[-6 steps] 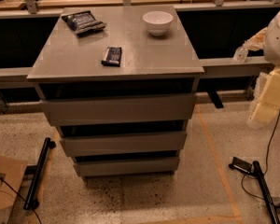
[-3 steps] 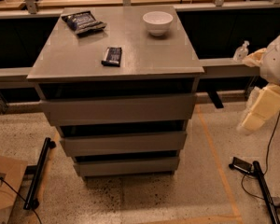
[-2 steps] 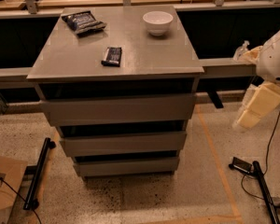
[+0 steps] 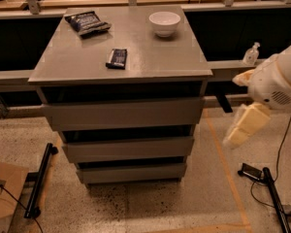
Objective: Open bottom drawer
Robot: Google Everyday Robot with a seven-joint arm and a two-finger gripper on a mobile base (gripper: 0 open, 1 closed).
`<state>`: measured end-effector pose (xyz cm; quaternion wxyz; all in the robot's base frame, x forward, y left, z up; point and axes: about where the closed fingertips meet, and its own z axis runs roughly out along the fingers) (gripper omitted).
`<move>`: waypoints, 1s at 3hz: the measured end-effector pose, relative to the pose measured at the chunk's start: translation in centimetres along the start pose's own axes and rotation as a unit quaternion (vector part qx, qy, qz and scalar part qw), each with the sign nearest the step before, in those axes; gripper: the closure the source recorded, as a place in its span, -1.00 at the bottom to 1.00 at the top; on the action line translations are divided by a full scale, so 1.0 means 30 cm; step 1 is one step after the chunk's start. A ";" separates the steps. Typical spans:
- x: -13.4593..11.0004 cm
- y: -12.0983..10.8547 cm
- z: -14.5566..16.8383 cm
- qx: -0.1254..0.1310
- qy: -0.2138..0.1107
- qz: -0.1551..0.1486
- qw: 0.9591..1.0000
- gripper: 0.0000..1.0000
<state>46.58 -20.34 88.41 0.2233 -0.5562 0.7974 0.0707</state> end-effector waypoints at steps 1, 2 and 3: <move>-0.002 0.021 0.215 -0.020 -0.021 0.005 1.000 -1.00; -0.015 0.038 0.449 -0.035 -0.028 0.004 0.999 -1.00; -0.003 0.120 0.717 -0.082 -0.032 0.048 0.995 -1.00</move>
Offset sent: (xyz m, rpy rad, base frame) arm 0.0515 0.0921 -0.1991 0.0989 0.0617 0.0427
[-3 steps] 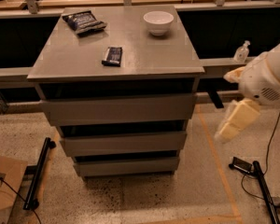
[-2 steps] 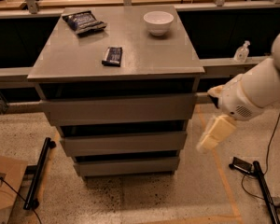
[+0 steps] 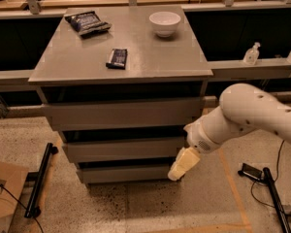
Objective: Open bottom drawer
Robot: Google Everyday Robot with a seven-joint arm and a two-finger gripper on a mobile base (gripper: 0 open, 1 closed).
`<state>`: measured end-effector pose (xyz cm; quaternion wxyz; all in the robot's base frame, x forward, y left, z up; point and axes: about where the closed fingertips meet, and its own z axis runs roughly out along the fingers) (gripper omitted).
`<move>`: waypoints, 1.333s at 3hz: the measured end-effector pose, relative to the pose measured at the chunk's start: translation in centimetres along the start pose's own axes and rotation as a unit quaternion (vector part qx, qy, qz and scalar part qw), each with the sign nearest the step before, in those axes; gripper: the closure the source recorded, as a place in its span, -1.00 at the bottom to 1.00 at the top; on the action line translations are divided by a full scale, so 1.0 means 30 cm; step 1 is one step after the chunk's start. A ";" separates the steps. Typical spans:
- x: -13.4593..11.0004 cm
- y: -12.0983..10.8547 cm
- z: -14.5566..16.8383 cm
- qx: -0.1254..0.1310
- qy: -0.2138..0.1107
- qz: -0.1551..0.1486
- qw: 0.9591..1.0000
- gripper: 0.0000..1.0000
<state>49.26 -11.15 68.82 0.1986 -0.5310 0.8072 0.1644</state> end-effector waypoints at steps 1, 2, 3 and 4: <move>0.019 0.001 0.045 -0.006 0.000 0.013 1.000 -1.00; 0.049 0.010 0.137 -0.022 0.009 0.032 0.999 -1.00; 0.078 0.002 0.288 -0.040 0.001 0.038 0.999 -1.00; 0.114 -0.015 0.502 -0.059 -0.004 0.032 0.998 -1.00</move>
Offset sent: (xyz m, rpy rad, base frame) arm -0.0035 0.0183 -0.0860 0.0084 0.1450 -0.0613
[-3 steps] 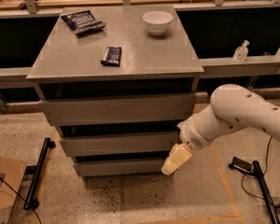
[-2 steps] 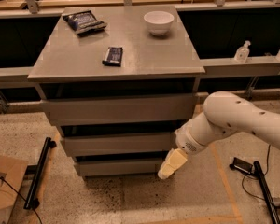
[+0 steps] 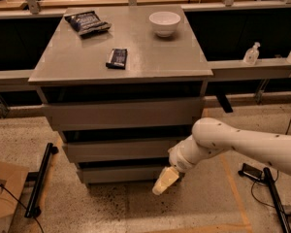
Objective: Open bottom drawer
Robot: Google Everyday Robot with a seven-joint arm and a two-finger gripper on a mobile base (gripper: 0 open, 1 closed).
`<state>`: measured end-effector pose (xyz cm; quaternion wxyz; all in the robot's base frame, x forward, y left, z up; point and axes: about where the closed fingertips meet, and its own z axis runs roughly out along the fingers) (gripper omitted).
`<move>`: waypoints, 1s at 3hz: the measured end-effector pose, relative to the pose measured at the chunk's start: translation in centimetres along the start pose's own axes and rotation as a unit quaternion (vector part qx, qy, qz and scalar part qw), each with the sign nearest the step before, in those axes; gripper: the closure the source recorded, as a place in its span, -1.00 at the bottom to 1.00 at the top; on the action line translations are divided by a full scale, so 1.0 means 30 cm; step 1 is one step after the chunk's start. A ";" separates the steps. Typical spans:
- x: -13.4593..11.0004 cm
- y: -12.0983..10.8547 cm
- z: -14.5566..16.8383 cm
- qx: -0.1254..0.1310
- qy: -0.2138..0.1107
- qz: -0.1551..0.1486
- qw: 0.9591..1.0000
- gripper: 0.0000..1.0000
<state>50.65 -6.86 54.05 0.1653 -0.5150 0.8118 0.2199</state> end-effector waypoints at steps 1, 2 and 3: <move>0.072 -0.022 0.186 -0.021 0.004 0.013 1.000 -1.00; 0.138 -0.076 0.359 -0.057 -0.006 0.031 0.998 -1.00; 0.153 -0.088 0.408 -0.064 -0.011 0.040 0.997 -1.00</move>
Offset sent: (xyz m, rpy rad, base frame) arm 0.0398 0.0233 -0.1833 0.1435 0.1786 -0.0107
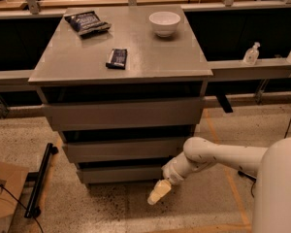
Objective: Open bottom drawer
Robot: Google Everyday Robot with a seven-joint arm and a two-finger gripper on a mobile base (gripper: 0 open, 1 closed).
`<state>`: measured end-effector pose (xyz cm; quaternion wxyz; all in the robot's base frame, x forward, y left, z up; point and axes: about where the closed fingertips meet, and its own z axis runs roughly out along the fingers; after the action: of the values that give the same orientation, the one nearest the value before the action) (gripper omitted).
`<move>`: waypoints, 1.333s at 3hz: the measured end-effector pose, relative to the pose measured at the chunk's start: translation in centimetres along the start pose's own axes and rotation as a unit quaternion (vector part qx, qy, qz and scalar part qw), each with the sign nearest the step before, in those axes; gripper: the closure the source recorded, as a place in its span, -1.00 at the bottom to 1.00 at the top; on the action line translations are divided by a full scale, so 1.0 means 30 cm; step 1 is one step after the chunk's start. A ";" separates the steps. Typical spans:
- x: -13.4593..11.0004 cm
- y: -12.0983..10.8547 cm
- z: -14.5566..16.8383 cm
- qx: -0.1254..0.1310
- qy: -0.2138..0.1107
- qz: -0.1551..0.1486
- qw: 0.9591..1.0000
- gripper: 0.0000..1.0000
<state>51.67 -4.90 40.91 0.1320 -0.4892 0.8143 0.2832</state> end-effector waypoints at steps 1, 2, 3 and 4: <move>0.045 -0.015 0.009 0.010 0.010 0.008 1.000 -1.00; 0.091 -0.089 0.017 0.043 0.031 -0.014 0.999 -1.00; 0.139 -0.192 0.020 0.074 0.048 -0.044 0.995 -1.00; 0.161 -0.291 0.069 0.075 0.055 -0.073 0.993 -1.00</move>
Offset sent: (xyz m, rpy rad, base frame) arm 0.0305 -0.0536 -0.0446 -0.1909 -0.1447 0.0230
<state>56.79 -10.31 33.96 0.1439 -0.5512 0.8011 0.1836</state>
